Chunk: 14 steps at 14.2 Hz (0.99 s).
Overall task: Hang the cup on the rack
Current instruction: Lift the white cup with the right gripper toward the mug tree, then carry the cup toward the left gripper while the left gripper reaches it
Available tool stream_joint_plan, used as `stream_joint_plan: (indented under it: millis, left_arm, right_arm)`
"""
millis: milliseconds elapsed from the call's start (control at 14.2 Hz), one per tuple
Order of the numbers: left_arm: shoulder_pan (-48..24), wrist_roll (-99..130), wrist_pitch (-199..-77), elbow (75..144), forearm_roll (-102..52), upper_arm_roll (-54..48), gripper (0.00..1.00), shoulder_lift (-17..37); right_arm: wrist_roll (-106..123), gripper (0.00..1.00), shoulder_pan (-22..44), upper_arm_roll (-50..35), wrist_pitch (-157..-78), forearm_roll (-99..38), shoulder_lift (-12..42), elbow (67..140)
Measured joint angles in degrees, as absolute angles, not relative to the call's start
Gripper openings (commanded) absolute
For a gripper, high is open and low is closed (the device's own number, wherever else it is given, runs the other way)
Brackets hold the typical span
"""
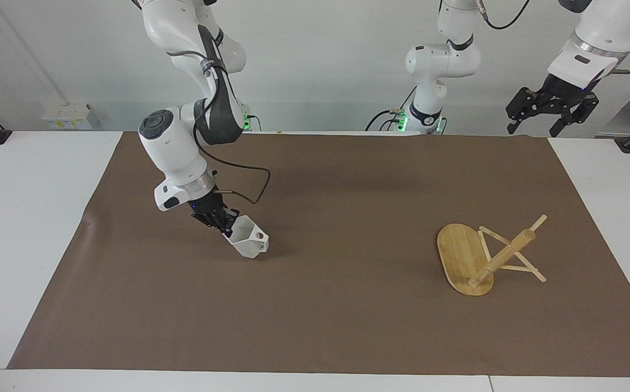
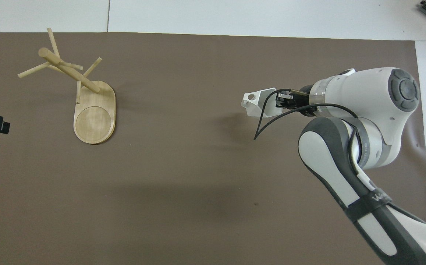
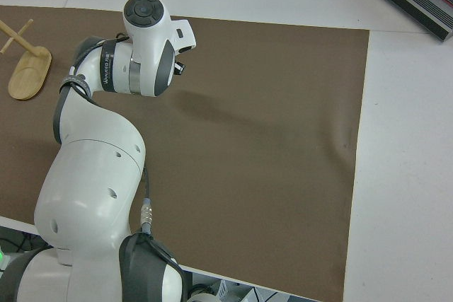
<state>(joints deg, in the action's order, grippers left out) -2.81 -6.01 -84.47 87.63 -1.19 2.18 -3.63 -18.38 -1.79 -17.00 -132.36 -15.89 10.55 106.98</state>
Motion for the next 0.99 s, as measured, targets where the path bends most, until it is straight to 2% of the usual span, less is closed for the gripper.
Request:
stream_joint_plan:
  millis: [493, 987]
  left_arm:
    - [-2.3, -12.0, -86.5, 88.0, -4.7, 1.6, 1.0, -4.1]
    - [-4.5, -35.7, -95.0, 94.8, -11.9, 0.8, 1.0, -5.9]
  right_arm:
    - [-18.4, 0.0, -1.7, -22.0, -129.8, -30.4, 9.5, 99.5]
    - [-11.7, 0.0, -1.7, -23.9, -122.2, -36.1, 9.2, 95.5]
